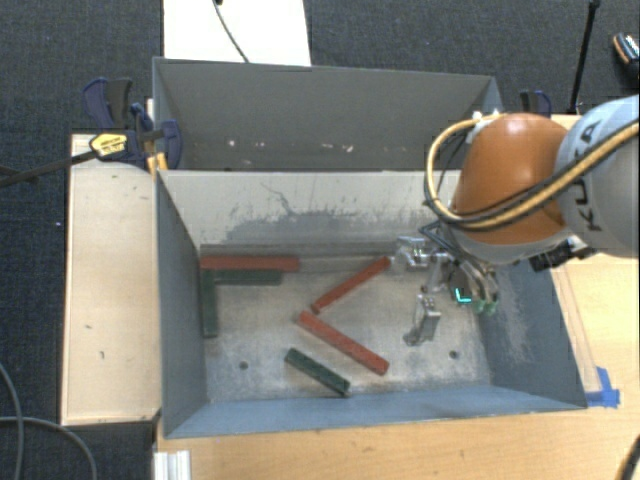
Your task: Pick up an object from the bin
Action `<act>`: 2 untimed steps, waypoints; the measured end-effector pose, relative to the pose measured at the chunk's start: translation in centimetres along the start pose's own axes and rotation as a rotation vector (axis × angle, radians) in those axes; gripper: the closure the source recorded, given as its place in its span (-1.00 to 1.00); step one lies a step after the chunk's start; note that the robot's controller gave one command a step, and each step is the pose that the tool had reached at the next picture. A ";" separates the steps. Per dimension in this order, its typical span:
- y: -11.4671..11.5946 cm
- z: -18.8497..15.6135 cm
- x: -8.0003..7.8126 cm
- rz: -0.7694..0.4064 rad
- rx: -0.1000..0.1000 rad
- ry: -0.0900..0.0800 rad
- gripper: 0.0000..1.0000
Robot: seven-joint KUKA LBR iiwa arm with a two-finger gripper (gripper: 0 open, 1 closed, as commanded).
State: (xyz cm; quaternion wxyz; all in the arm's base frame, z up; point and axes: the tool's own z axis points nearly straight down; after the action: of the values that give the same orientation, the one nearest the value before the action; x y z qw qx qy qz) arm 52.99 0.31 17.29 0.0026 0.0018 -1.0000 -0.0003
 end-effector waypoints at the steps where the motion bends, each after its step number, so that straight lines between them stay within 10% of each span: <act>1: 7.4 9.5 -4.9 -0.125 -0.002 -0.006 -1.00; 2: 8.4 8.1 -6.5 -0.445 0.001 -0.012 -1.00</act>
Offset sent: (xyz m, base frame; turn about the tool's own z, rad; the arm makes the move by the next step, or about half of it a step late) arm 0.0480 0.0706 -0.0923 -0.1175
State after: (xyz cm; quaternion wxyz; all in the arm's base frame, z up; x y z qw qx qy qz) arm 59.37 8.74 9.14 -0.0035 0.2225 -0.9749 -0.0004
